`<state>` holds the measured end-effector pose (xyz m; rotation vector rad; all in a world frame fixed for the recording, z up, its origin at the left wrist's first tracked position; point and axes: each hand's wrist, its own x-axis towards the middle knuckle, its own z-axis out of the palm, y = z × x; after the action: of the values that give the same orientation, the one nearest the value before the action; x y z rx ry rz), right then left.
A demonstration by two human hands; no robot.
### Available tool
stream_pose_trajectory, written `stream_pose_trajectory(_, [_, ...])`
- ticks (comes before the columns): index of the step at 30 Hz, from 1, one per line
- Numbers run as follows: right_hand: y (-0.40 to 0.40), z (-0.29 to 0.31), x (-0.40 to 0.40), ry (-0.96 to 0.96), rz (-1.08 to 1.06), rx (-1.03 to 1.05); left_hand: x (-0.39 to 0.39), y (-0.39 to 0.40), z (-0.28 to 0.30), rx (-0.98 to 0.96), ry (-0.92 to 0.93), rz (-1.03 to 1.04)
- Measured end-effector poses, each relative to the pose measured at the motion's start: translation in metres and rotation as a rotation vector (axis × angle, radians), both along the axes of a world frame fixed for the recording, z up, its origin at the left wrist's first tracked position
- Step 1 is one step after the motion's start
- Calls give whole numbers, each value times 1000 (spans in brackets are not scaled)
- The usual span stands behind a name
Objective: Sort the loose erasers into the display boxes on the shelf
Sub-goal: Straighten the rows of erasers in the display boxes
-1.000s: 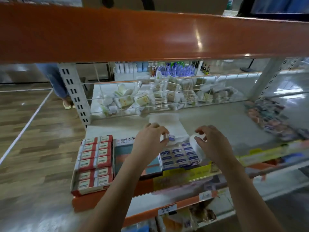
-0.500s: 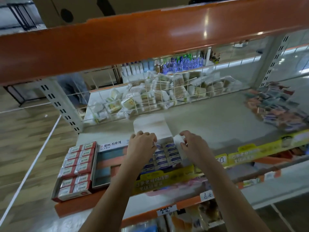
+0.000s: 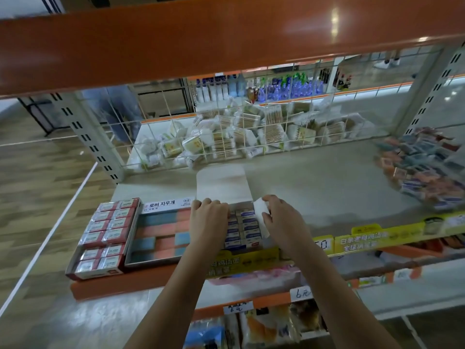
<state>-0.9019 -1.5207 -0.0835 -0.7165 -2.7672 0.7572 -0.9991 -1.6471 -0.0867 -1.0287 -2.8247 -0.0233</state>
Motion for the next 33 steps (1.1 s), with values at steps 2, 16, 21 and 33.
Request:
stream_pose_trajectory(2, [-1, 0, 0, 7, -9, 1, 1, -3, 0, -13, -9, -20])
stream_pose_trajectory(16, [20, 9, 33, 123, -85, -33, 5, 34, 40, 204, -166, -388])
stream_pose_trajectory(21, [58, 5, 70, 33, -203, 165, 42, 86, 39, 233, -200, -602])
stream_pose_trajectory(33, [189, 3, 195, 0, -491, 75, 135, 228, 17, 102, -203, -782])
